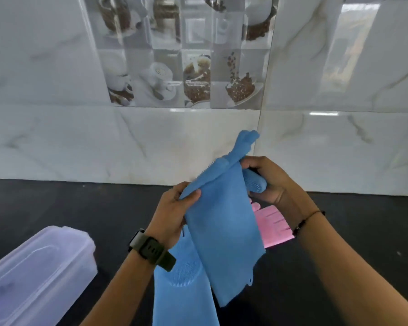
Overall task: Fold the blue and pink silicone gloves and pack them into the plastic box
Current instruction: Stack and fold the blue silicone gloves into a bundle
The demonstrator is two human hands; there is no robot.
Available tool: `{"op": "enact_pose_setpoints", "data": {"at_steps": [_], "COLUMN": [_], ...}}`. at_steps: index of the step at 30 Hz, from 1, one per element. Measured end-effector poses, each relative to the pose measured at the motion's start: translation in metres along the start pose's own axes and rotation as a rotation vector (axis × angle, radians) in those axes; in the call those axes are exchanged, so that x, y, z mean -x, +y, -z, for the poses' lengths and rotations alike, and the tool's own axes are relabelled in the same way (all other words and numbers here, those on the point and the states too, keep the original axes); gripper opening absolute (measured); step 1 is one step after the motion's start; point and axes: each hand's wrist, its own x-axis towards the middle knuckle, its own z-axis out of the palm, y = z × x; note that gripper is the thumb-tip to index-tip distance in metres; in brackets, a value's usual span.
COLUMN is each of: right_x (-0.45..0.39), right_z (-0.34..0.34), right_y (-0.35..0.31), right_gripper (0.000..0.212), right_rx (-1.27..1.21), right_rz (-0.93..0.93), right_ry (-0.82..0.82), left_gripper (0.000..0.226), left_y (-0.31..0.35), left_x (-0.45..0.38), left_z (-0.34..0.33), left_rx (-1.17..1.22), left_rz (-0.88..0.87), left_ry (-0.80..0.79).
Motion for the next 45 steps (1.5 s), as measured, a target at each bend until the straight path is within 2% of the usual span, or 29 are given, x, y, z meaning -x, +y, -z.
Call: {"op": "enact_pose_setpoints", "data": {"at_steps": [2, 3, 5, 7, 9, 11, 14, 17, 19, 21, 23, 27, 33, 37, 41, 45], "right_x": [-0.018, -0.025, -0.028, -0.023, -0.016, -0.008, 0.000, 0.006, 0.007, 0.006, 0.006, 0.009, 0.009, 0.010, 0.016, 0.032], "right_z": [-0.015, -0.021, -0.029, -0.035, -0.036, -0.041, -0.047, -0.047, -0.049, -0.049, -0.048, -0.042, -0.038, -0.036, -0.034, -0.031], "right_y": [0.047, 0.078, 0.141, 0.181, 0.197, 0.202, 0.208, 0.213, 0.211, 0.207, 0.209, 0.227, 0.221, 0.224, 0.229, 0.232], "right_gripper": [0.011, 0.008, 0.015, 0.024, 0.026, 0.029, 0.054, 0.085, 0.093, 0.090, 0.084, 0.066, 0.058, 0.059, 0.056, 0.056], "right_rx": [-0.035, -0.048, -0.088, -0.031, 0.110, 0.189, 0.164, 0.488, 0.673, 0.729, 0.725, 0.443, 0.259, 0.361, 0.341, 0.491], "right_rz": [-0.118, -0.194, -0.333, -0.353, -0.283, -0.245, -0.181, -0.041, 0.097, 0.204, 0.208, -0.037, -0.113, -0.163, -0.150, -0.190], "right_ry": [0.044, 0.121, 0.270, 0.367, 0.426, 0.413, 0.394, 0.395, 0.392, 0.395, 0.403, 0.397, 0.539, 0.488, 0.463, 0.396], "left_gripper": [0.021, 0.025, 0.033, 0.039, 0.046, 0.050, 0.034, 0.032, 0.033, 0.030, 0.028, 0.030, 0.030, 0.035, 0.051, 0.071], "left_y": [-0.025, -0.042, -0.074, -0.096, -0.101, -0.100, -0.100, -0.094, -0.089, -0.088, -0.092, -0.105, -0.099, -0.106, -0.108, -0.100], "left_x": [0.023, 0.032, 0.049, 0.058, 0.055, 0.051, 0.053, 0.053, 0.048, 0.042, 0.042, 0.050, 0.050, 0.063, 0.087, 0.109], "left_z": [0.028, 0.041, 0.062, 0.075, 0.079, 0.078, 0.075, 0.074, 0.075, 0.074, 0.074, 0.076, 0.076, 0.073, 0.068, 0.063], "left_rx": [0.041, 0.071, 0.065, 0.059, 0.070, 0.023, -0.086, -0.176, -0.157, -0.092, -0.037, 0.029, 0.056, -0.018, -0.086, -0.394], "left_rz": [0.174, 0.298, 0.527, 0.605, 0.615, 0.606, 0.591, 0.519, 0.439, 0.398, 0.430, 0.539, 0.567, 0.549, 0.534, 0.583], "left_ry": [0.162, 0.249, 0.390, 0.434, 0.421, 0.381, 0.324, 0.229, 0.181, 0.161, 0.158, 0.198, 0.229, 0.303, 0.285, 0.201]}}
